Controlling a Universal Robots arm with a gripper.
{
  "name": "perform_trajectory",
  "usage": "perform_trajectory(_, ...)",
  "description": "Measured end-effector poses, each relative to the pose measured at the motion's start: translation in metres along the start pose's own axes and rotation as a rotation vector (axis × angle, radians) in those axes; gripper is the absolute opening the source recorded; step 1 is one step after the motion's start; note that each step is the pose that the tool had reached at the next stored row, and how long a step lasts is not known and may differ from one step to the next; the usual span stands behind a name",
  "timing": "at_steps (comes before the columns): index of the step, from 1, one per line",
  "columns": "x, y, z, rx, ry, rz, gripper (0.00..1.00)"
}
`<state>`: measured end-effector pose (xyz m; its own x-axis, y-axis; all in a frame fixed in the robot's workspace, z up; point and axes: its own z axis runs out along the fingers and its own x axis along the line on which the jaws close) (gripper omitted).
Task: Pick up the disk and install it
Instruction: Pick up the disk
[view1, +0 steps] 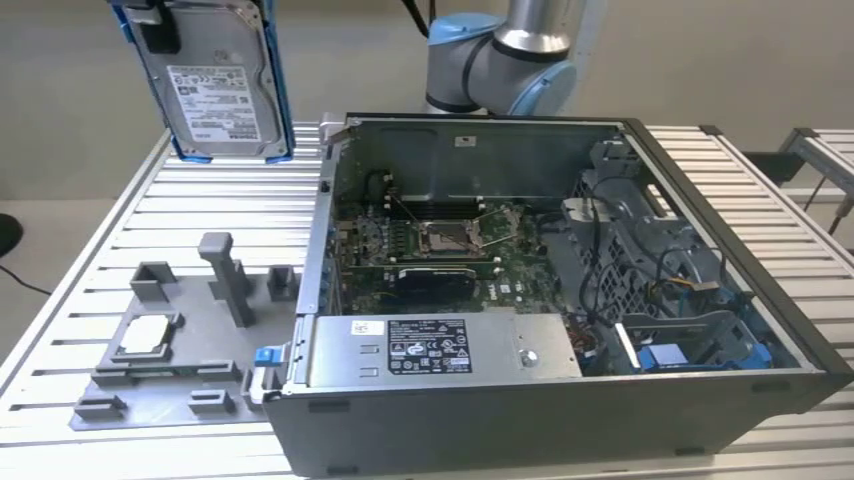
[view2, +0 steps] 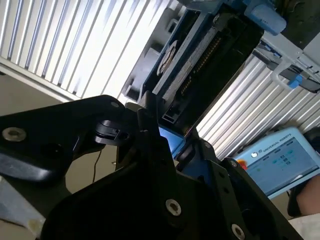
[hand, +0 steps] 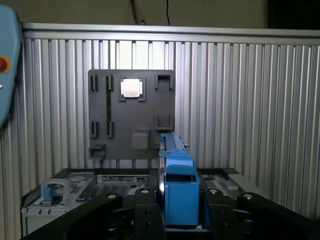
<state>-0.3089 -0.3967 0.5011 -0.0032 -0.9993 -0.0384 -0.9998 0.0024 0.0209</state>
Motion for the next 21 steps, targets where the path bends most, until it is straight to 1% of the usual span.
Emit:
perform_trajectory(15,-0.0002,-0.0684,-0.0014,0.0000,0.0000,0.000,0.00)
perform_trajectory(21,-0.0003,-0.0938,-0.0019,0.0000,0.0000,0.000,0.00)
